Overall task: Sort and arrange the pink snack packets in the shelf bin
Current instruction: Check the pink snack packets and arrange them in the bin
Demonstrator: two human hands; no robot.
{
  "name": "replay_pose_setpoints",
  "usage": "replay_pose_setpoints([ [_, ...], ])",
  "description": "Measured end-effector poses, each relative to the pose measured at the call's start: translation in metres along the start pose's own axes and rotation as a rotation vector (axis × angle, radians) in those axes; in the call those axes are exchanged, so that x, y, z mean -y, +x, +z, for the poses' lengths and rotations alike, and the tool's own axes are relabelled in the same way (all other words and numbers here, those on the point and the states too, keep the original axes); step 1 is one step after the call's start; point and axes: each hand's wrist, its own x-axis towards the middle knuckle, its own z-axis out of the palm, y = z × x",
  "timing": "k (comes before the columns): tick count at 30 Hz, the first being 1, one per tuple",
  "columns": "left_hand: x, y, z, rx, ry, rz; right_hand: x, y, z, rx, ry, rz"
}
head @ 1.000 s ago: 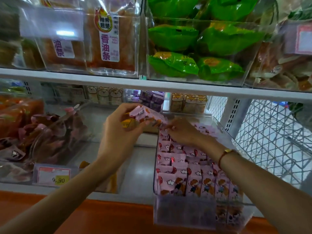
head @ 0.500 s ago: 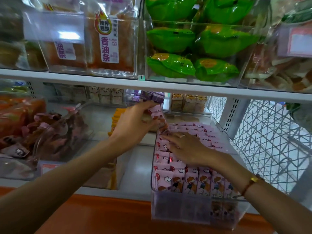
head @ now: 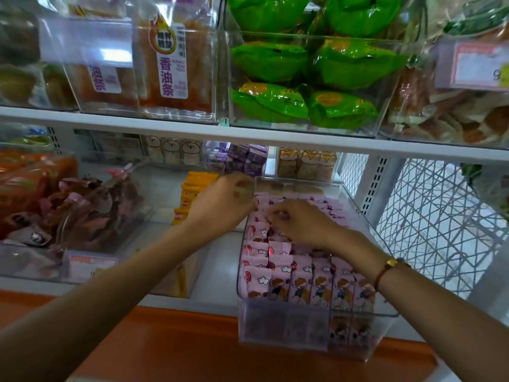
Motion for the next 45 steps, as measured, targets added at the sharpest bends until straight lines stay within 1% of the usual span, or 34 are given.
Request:
replay_pose_setpoints([
  [2, 0.003, -0.029, -0.002, 0.038, -0.118, -0.04, -0.003, 0.007, 0.001, -0.116, 0.014, -0.014],
  [3, 0.003, -0.044, -0.001, 0.082, -0.15, -0.062, -0.004, 0.01, 0.003, -0.119, -0.003, -0.018],
  [5, 0.003, -0.065, 0.003, 0.149, -0.183, -0.09, -0.008, 0.02, 0.009, -0.008, -0.092, 0.015],
  [7, 0.0, -0.076, 0.005, 0.159, -0.196, -0.075, -0.01, 0.028, 0.013, 0.124, -0.173, 0.088],
  [9, -0.003, -0.081, 0.003, 0.154, -0.199, -0.05, -0.01, 0.034, 0.015, 0.195, -0.215, 0.143],
  [12, -0.002, -0.082, 0.001, 0.136, -0.171, -0.029, -0.006, 0.038, 0.018, 0.253, -0.295, 0.174],
  [14, 0.001, -0.084, 0.001, 0.107, -0.153, -0.034, 0.0, 0.037, 0.019, 0.212, -0.287, 0.166],
  [15, 0.002, -0.084, 0.001, 0.088, -0.148, -0.041, 0.003, 0.036, 0.019, 0.128, -0.25, 0.145],
  [18, 0.005, -0.088, 0.003, 0.016, -0.187, -0.068, 0.011, 0.029, 0.019, -0.264, -0.132, 0.029],
  [19, 0.006, -0.09, 0.003, -0.004, -0.199, -0.068, 0.012, 0.028, 0.019, -0.314, -0.113, 0.023],
  [20, 0.006, -0.092, 0.005, -0.012, -0.212, -0.066, 0.012, 0.028, 0.02, -0.304, -0.084, 0.043],
  [23, 0.006, -0.095, 0.007, 0.002, -0.259, -0.082, 0.012, 0.031, 0.023, -0.199, 0.01, 0.113],
  [26, 0.006, -0.093, 0.006, 0.016, -0.294, -0.098, 0.016, 0.035, 0.015, -0.266, 0.185, 0.154],
  [29, 0.006, -0.09, 0.005, 0.039, -0.359, -0.135, 0.029, 0.026, 0.0, -0.429, 0.517, 0.258],
  [31, 0.004, -0.09, 0.003, 0.051, -0.394, -0.175, 0.042, 0.007, -0.006, -0.591, 0.749, 0.295],
  [33, 0.004, -0.091, -0.003, 0.014, -0.394, -0.19, 0.056, -0.02, -0.011, -0.795, 0.94, 0.31],
  [34, 0.002, -0.092, -0.006, -0.023, -0.396, -0.18, 0.062, -0.034, -0.014, -0.879, 1.014, 0.321],
  [35, 0.0, -0.094, -0.01, -0.059, -0.4, -0.154, 0.066, -0.048, -0.018, -0.928, 1.081, 0.336],
  [36, -0.003, -0.097, -0.013, -0.081, -0.401, -0.111, 0.07, -0.061, -0.022, -0.938, 1.133, 0.347],
  [37, -0.008, -0.1, -0.017, -0.081, -0.398, -0.051, 0.074, -0.072, -0.025, -0.904, 1.17, 0.35],
  [39, -0.019, -0.108, -0.021, -0.021, -0.362, 0.07, 0.081, -0.094, -0.027, -0.771, 1.226, 0.342],
  [41, -0.028, -0.116, -0.021, 0.03, -0.265, 0.159, 0.087, -0.109, -0.024, -0.669, 1.293, 0.336],
  [43, -0.031, -0.12, -0.018, 0.028, -0.159, 0.212, 0.09, -0.117, -0.019, -0.618, 1.306, 0.352],
  [45, -0.03, -0.123, -0.016, 0.024, -0.138, 0.202, 0.091, -0.121, -0.016, -0.603, 1.305, 0.383],
])
